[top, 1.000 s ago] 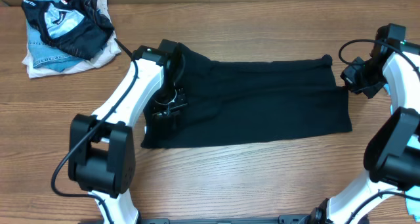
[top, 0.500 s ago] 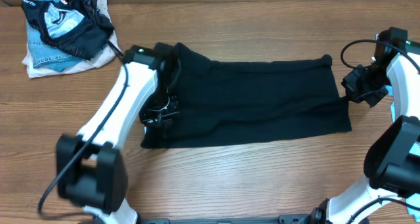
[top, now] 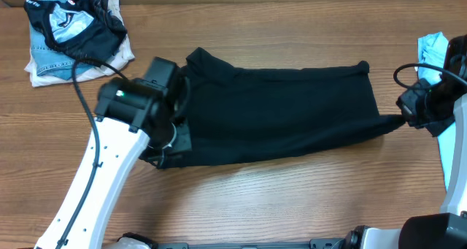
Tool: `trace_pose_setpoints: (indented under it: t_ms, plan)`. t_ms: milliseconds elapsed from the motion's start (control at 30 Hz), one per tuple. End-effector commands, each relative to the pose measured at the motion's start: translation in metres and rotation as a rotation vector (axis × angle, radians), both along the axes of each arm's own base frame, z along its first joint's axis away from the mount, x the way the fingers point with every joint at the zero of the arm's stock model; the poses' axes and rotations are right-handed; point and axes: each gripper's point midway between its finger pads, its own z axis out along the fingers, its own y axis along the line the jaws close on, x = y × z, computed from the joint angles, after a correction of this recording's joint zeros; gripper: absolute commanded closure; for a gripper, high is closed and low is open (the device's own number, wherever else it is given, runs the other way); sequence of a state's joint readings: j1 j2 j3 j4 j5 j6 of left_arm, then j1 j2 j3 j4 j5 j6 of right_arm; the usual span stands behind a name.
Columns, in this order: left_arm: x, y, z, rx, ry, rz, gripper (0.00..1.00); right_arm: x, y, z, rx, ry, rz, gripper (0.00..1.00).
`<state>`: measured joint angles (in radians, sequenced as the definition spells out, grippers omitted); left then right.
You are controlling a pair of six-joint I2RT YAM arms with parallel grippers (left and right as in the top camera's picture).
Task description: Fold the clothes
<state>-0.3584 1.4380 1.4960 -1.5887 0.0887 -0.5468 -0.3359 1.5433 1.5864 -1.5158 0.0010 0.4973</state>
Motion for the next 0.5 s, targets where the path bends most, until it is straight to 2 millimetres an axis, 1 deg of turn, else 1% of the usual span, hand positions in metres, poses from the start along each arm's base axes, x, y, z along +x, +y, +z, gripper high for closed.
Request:
trace_pose_setpoints:
  t_ms: [0, 100, 200, 333, 467]
  plan:
    - [-0.013, -0.011, -0.006, 0.02, 0.025, -0.034, 0.96, -0.009, -0.008, 0.004, -0.047, 0.035, -0.016, 0.96]
    - [-0.027, -0.019, -0.017, 0.043, 0.066, -0.05, 0.96, -0.019, -0.012, 0.001, -0.071, 0.076, -0.056, 0.96]
    - [-0.038, -0.022, -0.028, 0.077, 0.099, -0.055, 0.96, -0.031, -0.014, -0.002, -0.091, 0.121, -0.084, 0.96]
    - [-0.048, -0.019, -0.038, 0.115, 0.133, -0.043, 0.96, -0.043, -0.015, -0.001, -0.112, 0.132, -0.101, 0.96]
    - [-0.055, -0.013, -0.043, 0.144, 0.158, -0.031, 0.96, -0.058, -0.016, 0.005, -0.124, 0.113, -0.126, 0.96]
